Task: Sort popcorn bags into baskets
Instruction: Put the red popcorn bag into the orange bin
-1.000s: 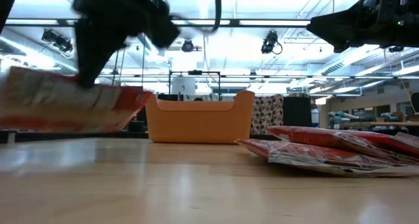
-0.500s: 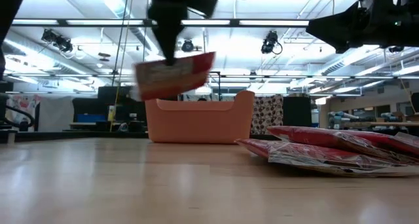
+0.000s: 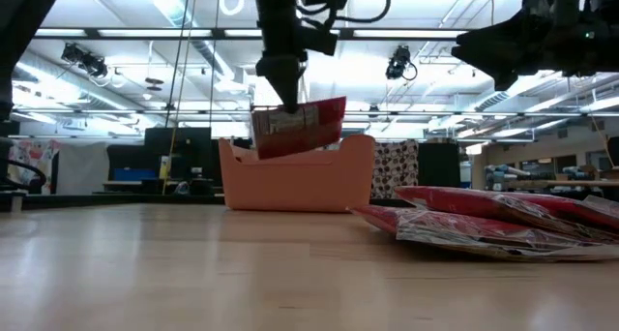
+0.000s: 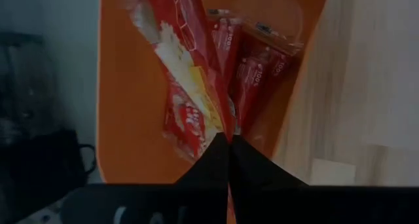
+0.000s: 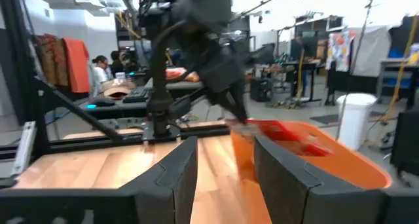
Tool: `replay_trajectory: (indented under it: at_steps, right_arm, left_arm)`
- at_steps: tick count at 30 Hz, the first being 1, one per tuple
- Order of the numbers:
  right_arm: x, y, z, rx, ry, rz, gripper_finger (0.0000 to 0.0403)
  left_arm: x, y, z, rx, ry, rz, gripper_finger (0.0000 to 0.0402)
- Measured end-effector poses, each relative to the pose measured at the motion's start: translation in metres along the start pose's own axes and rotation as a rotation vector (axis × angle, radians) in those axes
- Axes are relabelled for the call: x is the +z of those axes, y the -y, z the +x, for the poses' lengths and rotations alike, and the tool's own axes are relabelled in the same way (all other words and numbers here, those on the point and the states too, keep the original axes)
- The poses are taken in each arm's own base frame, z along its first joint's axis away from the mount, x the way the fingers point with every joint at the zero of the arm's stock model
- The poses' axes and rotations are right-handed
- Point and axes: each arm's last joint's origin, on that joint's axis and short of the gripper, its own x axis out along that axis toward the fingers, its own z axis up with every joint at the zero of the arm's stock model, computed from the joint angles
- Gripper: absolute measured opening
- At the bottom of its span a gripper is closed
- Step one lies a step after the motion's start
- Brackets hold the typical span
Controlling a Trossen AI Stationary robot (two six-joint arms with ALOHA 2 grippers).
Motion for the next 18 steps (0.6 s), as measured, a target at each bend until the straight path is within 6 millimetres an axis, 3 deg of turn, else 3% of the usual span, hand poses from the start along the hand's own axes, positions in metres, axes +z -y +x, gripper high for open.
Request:
replay_trajectory:
  at_steps: [11,18]
  right_arm:
    - [-0.008,-0.002,0.0,0.063,-0.085,0.092,0.0154]
    - [-0.009,-0.005,-0.001,0.164,-0.1,0.164,0.0154]
  left_arm:
    - [-0.003,-0.022,0.032,0.001,-0.042,0.153,0.0001]
    - [-0.002,-0.018,0.073,-0.029,-0.137,0.374,0.0001]
